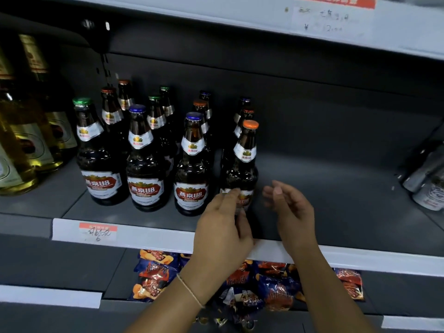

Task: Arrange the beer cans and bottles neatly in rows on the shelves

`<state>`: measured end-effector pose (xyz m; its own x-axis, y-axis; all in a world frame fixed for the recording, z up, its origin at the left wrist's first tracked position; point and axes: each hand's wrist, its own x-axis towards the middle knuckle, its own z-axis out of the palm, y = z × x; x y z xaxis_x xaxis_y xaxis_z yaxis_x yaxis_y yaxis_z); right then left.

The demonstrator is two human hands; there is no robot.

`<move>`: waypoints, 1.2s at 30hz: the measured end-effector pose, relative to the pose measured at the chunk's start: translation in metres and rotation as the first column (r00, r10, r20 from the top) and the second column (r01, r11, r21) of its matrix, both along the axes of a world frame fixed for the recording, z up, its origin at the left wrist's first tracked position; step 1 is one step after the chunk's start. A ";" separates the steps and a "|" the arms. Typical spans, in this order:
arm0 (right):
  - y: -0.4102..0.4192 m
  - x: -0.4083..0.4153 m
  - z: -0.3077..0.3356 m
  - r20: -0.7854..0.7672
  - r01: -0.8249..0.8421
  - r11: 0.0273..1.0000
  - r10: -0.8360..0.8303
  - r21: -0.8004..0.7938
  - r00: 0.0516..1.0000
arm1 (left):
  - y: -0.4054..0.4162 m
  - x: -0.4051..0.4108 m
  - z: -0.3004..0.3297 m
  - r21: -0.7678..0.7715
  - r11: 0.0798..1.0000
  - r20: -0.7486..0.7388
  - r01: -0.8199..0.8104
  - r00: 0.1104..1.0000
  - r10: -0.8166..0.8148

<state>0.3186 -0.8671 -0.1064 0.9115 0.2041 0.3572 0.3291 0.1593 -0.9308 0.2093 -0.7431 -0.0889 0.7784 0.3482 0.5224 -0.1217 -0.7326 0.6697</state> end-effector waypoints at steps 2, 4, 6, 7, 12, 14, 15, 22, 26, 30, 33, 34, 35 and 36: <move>-0.011 0.001 0.007 0.012 -0.004 1.000 0.004 0.011 1.000 | -0.011 0.006 0.010 0.006 0.998 0.057 0.066 0.996 -0.066; -0.027 0.005 0.014 0.029 0.007 1.000 -0.007 0.007 1.000 | -0.023 0.016 0.019 0.022 0.991 0.090 0.131 0.987 -0.133; -0.048 0.011 0.020 0.045 0.034 0.999 -0.033 -0.006 0.998 | -0.038 0.028 0.028 0.041 0.984 0.100 0.174 0.979 -0.177; -0.060 0.015 0.023 0.054 0.053 0.998 -0.052 -0.022 0.997 | -0.047 0.035 0.032 0.050 0.981 0.097 0.187 0.977 -0.191; -0.128 0.046 0.031 0.089 0.193 0.973 -0.183 -0.128 0.979 | -0.094 0.073 0.049 0.127 0.967 0.043 0.221 0.973 -0.228; -0.156 0.061 0.033 0.083 0.239 0.961 -0.229 -0.142 0.970 | -0.115 0.091 0.057 0.160 0.959 0.011 0.235 0.971 -0.240; -0.170 0.069 0.035 0.076 0.257 0.955 -0.248 -0.147 0.966 | -0.127 0.100 0.061 0.171 0.952 -0.003 0.252 0.967 -0.255; -0.255 0.127 0.055 0.109 0.361 0.906 -0.345 -0.220 0.932 | -0.206 0.174 0.080 0.199 0.901 -0.042 0.384 0.922 -0.384; -0.300 0.166 0.074 0.294 0.516 0.748 -0.426 -0.418 0.856 | -0.246 0.210 0.084 0.135 0.887 -0.089 0.442 0.897 -0.434; -0.339 0.215 0.090 0.609 0.747 0.388 -0.432 -0.541 0.665 | -0.276 0.232 0.084 0.118 0.876 -0.136 0.467 0.882 -0.452; -0.359 0.243 0.104 0.726 0.795 0.139 -0.340 -0.591 0.598 | -0.288 0.244 0.081 0.131 0.875 -0.164 0.465 0.881 -0.444; -0.364 0.251 0.108 0.737 0.784 0.065 -0.301 -0.617 0.605 | -0.291 0.247 0.079 0.133 0.876 -0.174 0.463 0.881 -0.439; -0.368 0.258 0.111 0.732 0.760 -0.001 -0.271 -0.650 0.626 | -0.293 0.250 0.078 0.134 0.877 -0.185 0.461 0.882 -0.435; -0.370 0.263 0.112 0.707 0.721 -0.050 -0.256 -0.691 0.660 | -0.296 0.252 0.077 0.134 0.878 -0.194 0.459 0.881 -0.431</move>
